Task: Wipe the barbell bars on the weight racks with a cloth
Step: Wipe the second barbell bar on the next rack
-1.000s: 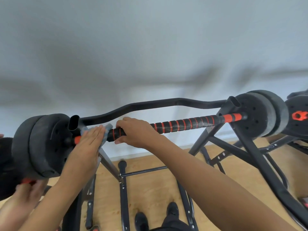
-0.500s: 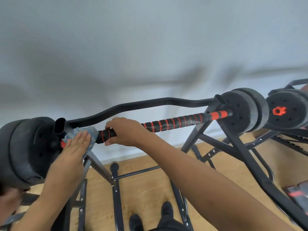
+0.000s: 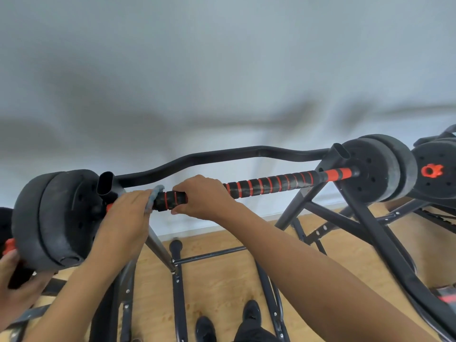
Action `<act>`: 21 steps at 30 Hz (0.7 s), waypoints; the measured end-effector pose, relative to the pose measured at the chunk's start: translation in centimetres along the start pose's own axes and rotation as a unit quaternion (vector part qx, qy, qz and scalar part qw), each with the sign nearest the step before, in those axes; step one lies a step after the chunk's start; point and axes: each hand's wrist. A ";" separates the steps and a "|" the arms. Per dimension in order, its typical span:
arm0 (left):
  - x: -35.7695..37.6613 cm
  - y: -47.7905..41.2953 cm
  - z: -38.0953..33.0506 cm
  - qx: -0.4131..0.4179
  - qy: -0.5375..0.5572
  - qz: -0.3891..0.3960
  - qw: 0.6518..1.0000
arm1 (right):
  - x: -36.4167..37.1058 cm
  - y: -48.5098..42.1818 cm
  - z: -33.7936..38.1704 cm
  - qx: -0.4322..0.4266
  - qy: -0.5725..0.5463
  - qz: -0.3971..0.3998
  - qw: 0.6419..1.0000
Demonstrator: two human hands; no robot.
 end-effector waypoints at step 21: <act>1.6 2.2 -1.1 -0.029 0.009 -0.014 0.999 | 0.6 2.6 -0.7 -0.030 0.048 -0.019 0.998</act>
Point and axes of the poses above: each hand's wrist, its own y-axis away from the middle knuckle, its own x-axis out of the palm, z = x × y, and after that the axes turned 10 degrees about -x, right-handed
